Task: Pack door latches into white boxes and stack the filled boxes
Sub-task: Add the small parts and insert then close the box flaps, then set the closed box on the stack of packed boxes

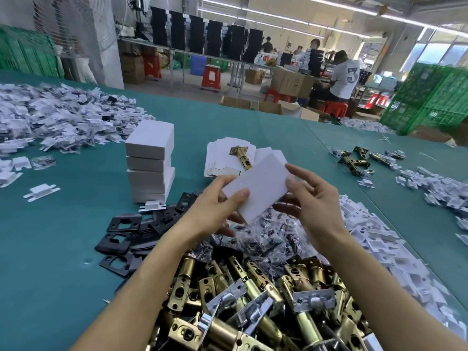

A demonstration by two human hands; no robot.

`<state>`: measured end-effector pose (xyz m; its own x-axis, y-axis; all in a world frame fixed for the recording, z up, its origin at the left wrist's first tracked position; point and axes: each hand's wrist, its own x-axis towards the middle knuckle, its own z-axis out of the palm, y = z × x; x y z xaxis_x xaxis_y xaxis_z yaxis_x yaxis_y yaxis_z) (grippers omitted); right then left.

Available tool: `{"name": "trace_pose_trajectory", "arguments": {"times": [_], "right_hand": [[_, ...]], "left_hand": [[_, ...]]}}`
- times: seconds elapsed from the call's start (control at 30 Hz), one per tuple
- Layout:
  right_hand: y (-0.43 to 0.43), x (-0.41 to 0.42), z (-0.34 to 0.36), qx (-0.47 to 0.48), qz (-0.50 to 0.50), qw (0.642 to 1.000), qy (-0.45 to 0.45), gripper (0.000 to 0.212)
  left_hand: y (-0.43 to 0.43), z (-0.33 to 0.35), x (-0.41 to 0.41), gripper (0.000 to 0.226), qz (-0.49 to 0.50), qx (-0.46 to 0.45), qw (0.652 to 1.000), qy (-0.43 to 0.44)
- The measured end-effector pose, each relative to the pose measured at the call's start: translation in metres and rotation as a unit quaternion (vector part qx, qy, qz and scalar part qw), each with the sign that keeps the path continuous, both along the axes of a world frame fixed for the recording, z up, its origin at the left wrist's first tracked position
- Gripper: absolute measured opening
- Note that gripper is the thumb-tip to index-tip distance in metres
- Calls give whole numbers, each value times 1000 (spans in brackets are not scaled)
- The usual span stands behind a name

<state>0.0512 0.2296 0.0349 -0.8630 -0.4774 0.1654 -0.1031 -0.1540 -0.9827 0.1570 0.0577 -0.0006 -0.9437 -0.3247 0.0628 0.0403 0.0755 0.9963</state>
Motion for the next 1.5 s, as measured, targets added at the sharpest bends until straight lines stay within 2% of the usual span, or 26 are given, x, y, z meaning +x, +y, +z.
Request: {"name": "trace_pose_trajectory", "arguments": {"times": [0.1,0.2,0.27,0.37,0.43,0.53,0.67,0.8,0.93,1.07,1.2,1.37,1.5], "right_hand": [[-16,8,4,-44,-11,993,-113,24],[-34,23,2,-75,10,985,-154,26],[-43,28,2,-83,12,984,-158,31],[-52,28,11,-76,4,987,-144,25],[-57,23,19,-48,14,993,-107,20],[-69,19,34,-19,75,995,-66,21],[-81,19,37,47,101,994,-23,32],[-68,18,17,130,120,983,-41,34],[-58,13,3,163,121,978,-55,21],[-55,10,-2,184,134,973,-45,15],[-55,5,-5,183,156,969,-47,14],[-62,-9,-13,214,132,967,-38,13],[-68,-31,-18,287,96,953,2,13]], "left_hand": [[7,14,0,34,60,105,992,43],[13,18,-4,27,184,81,974,103],[14,19,-5,24,231,55,963,125],[3,19,-3,20,226,13,973,45],[-8,19,0,16,193,46,980,-8],[-25,34,3,12,220,56,973,35],[-64,69,0,20,365,54,919,140],[-108,82,3,30,460,1,877,137],[-127,76,3,39,475,-58,878,9],[-130,58,7,56,516,-156,836,-108],[-131,54,10,57,520,-213,821,-99],[-124,43,16,79,489,-297,817,-73],[-121,34,14,78,501,-342,794,-41]]}}
